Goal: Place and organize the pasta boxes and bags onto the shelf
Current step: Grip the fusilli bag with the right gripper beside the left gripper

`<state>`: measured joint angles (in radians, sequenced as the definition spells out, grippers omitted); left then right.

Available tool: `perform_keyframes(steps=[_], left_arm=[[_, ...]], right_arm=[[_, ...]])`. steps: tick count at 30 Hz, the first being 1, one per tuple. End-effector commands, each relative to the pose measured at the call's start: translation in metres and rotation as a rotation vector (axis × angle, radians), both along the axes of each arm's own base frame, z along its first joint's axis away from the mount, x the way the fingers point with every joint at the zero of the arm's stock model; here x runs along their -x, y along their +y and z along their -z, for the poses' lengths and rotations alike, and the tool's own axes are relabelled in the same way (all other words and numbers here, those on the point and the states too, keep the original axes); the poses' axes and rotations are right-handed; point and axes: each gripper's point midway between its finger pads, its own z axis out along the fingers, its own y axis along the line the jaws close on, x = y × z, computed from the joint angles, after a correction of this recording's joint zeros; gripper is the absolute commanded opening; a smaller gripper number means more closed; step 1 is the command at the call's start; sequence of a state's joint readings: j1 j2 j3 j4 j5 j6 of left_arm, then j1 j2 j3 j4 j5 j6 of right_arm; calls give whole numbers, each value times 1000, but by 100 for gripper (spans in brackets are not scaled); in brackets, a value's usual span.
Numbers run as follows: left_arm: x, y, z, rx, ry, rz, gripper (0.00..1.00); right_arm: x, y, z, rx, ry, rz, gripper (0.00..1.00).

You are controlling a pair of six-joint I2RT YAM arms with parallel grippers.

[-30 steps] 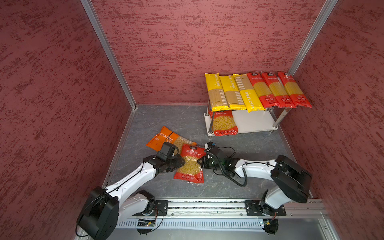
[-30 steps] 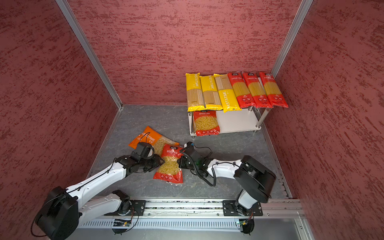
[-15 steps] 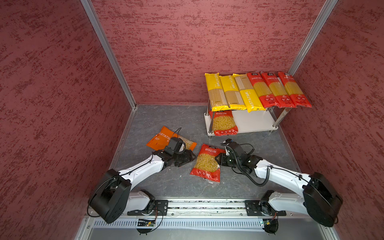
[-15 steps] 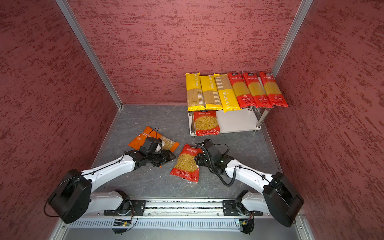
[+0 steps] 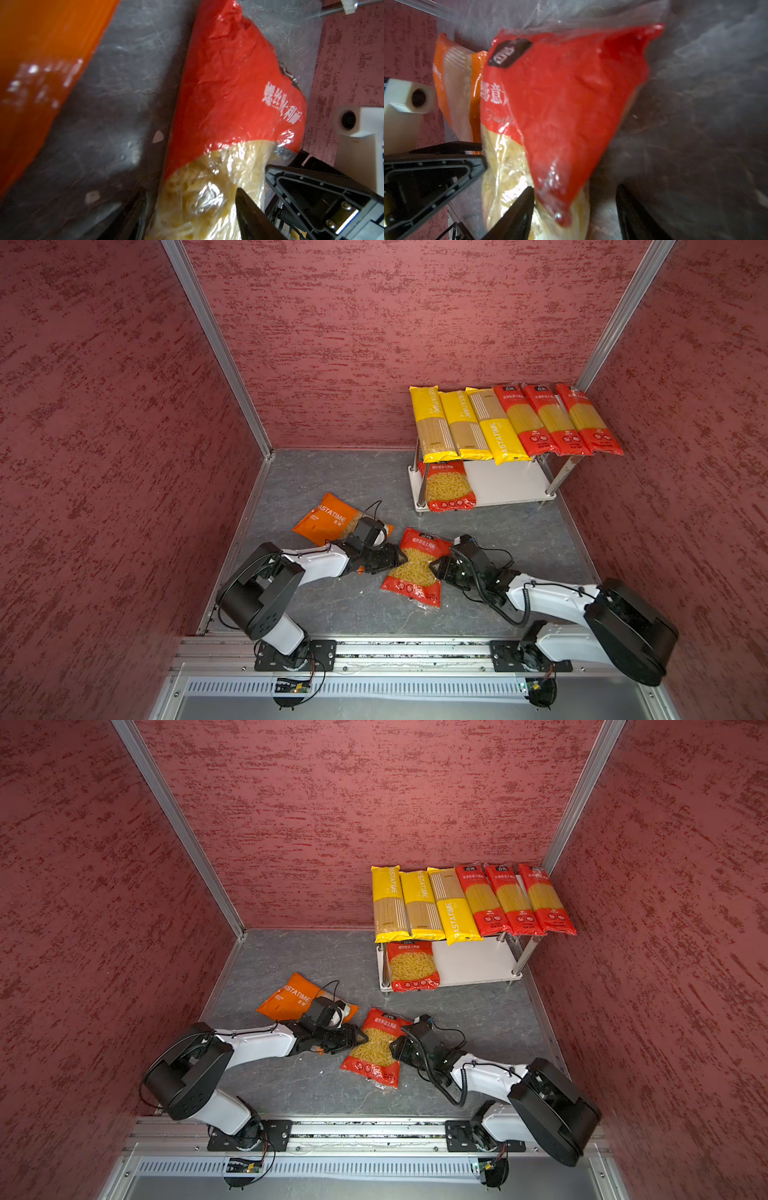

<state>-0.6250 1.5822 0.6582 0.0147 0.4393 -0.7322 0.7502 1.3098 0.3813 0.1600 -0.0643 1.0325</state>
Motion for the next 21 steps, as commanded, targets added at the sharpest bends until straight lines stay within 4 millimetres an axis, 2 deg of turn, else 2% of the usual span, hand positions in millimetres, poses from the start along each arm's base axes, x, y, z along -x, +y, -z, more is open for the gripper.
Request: perform_keyframes(steps=[1,5,8,11,14,21], left_arm=[[4,-13,10,41,27,25,63],[11,-25,7,50,21,58,49],[15,-28,3,57,14,68,32],[19,-30,-2,68,2,81,24],[22,-34,-12,90,-15,84,19],[16,-50,-65,160,-140,104,15]], right_arm=[[-19,14,-14,-36,-81,22,61],[-24,16,-20,-3,-131,12,46],[-22,14,-28,-7,-164,4,30],[-19,12,-38,-13,-194,-14,17],[-14,8,-49,2,-213,-41,15],[-5,-17,-78,63,-278,-32,12]])
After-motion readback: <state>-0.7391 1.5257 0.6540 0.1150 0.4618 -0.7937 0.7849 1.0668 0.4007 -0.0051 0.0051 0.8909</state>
